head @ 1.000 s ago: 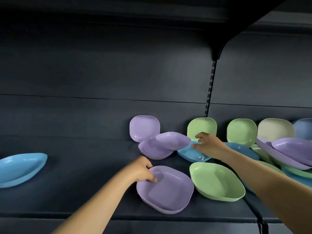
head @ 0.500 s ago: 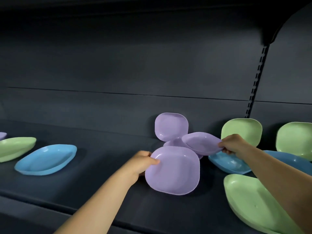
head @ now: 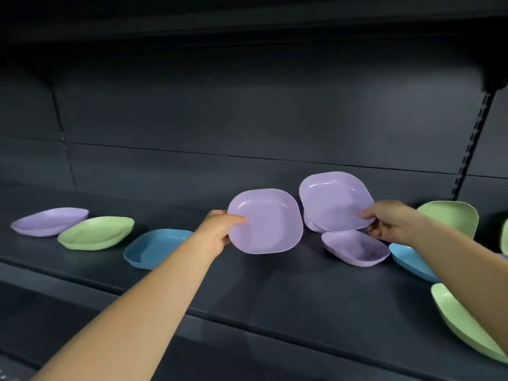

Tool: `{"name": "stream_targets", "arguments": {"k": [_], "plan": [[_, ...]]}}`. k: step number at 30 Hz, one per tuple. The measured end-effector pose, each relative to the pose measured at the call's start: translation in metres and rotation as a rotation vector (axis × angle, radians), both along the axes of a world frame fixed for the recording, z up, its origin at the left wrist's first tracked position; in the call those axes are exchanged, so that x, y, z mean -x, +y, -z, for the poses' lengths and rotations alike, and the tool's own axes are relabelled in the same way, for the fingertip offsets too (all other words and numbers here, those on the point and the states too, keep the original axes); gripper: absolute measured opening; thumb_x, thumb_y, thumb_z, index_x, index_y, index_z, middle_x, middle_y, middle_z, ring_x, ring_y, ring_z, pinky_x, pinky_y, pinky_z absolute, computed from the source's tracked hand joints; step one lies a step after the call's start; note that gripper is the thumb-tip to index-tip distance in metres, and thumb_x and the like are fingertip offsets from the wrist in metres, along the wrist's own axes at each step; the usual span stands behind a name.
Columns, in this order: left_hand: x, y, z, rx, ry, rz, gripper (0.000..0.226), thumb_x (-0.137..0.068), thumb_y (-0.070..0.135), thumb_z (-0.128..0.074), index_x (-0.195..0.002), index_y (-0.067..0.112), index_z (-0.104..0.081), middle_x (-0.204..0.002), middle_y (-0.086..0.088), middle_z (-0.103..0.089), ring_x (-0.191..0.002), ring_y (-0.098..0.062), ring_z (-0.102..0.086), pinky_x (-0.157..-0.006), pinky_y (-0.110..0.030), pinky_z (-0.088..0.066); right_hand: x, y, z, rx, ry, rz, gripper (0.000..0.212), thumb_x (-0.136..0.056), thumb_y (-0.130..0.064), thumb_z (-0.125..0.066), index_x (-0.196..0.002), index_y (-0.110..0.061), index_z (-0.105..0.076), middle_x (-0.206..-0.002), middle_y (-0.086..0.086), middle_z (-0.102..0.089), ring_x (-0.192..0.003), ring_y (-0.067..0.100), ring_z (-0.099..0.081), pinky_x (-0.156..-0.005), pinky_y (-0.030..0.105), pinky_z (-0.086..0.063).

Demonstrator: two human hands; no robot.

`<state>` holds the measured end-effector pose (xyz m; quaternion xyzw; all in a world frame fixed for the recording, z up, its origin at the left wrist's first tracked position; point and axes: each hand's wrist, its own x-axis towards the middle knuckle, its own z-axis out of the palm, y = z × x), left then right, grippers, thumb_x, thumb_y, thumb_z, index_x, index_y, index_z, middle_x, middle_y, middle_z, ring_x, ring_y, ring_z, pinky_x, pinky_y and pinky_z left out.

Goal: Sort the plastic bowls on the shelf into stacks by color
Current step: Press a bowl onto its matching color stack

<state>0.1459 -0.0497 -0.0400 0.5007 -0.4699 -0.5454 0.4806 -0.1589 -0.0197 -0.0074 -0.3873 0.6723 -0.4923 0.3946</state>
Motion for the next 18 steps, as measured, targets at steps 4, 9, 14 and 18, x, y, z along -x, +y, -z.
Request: {"name": "stream_targets", "arguments": {"k": [4, 9, 14, 18], "plan": [[-0.084, -0.006, -0.016, 0.072, 0.001, -0.065, 0.022, -0.085, -0.001, -0.062, -0.107, -0.001, -0.061, -0.105, -0.016, -0.065, -0.092, -0.032, -0.062, -0.070, -0.033, -0.052, -0.097, 0.003, -0.012, -0.027, -0.037, -0.105, 0.014, -0.091, 0.007, -0.043, -0.086, -0.006, -0.048, -0.068, 0.009, -0.048, -0.049, 0.019, -0.041, -0.039, 0.022, -0.035], [-0.205, -0.018, -0.025, 0.123, 0.014, -0.150, 0.025, -0.084, -0.001, -0.063, -0.109, 0.001, -0.062, -0.108, -0.016, -0.065, -0.097, -0.032, -0.062, -0.084, -0.037, -0.049, -0.216, -0.003, -0.010, 0.011, -0.165, -0.179, 0.014, -0.091, 0.004, -0.043, -0.092, -0.007, -0.051, -0.075, 0.008, -0.057, -0.043, 0.017, -0.055, -0.051, 0.025, -0.038], [-0.312, -0.032, -0.028, 0.119, -0.026, -0.205, 0.009, -0.081, 0.000, -0.066, -0.083, 0.008, -0.064, -0.105, -0.016, -0.066, -0.097, -0.033, -0.063, -0.090, -0.041, -0.051, -0.323, -0.017, 0.000, 0.081, -0.239, -0.216, 0.009, -0.091, -0.011, -0.060, -0.098, -0.007, -0.055, -0.077, 0.006, -0.060, -0.041, 0.012, -0.055, -0.040, 0.019, -0.040], [-0.377, -0.048, -0.030, 0.113, -0.055, -0.254, 0.007, -0.080, 0.004, -0.069, -0.083, 0.009, -0.064, -0.105, -0.016, -0.067, -0.099, -0.034, -0.063, -0.090, -0.041, -0.051, -0.388, -0.031, 0.004, 0.124, -0.226, -0.226, 0.010, -0.090, -0.013, -0.062, -0.097, -0.008, -0.056, -0.077, 0.007, -0.061, -0.055, 0.015, -0.057, -0.044, 0.021, -0.039]]}}
